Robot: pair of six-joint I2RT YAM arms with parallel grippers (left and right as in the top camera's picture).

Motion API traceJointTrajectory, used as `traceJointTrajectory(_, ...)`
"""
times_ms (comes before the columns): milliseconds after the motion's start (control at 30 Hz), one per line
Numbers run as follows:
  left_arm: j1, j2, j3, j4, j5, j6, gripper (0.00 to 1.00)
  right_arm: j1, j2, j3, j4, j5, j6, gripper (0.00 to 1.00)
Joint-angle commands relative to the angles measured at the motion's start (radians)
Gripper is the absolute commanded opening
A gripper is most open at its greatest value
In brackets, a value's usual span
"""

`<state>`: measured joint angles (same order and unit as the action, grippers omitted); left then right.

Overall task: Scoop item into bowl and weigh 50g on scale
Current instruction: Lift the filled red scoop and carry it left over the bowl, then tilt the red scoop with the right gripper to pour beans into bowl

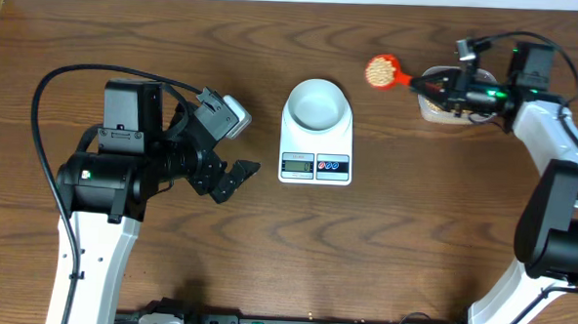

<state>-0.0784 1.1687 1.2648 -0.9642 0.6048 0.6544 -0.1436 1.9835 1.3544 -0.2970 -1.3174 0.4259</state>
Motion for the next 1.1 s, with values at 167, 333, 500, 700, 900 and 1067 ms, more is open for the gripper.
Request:
traceJointTrajectory(167,0.006,-0.005,0.029,0.000,0.024,-0.005,0.99,0.108,0.005,0.005,0.047,-0.032,-0.028,0.01)
traceJointTrajectory(333,0.006,-0.005,0.029,0.000,0.024,-0.005,0.99,0.158,0.005,0.005,0.047,0.030,-0.121,0.01)
traceJointTrajectory(500,0.006,-0.005,0.029,0.000,0.024,-0.005,0.99,0.182,0.005,0.005,0.042,0.034,-0.238,0.01)
traceJointTrajectory(700,0.006,-0.005,0.029,0.000,0.024,-0.005,0.99,0.202,0.005,0.005,-0.006,0.135,-0.374,0.01)
traceJointTrajectory(900,0.006,-0.005,0.029,0.000,0.024,-0.005,0.99,0.210,0.005,0.005,-0.010,0.139,-0.495,0.01)
traceJointTrajectory(1067,0.006,-0.005,0.029,0.000,0.024,-0.005,0.99,0.211,0.005,0.005,-0.010,0.141,-0.552,0.01)
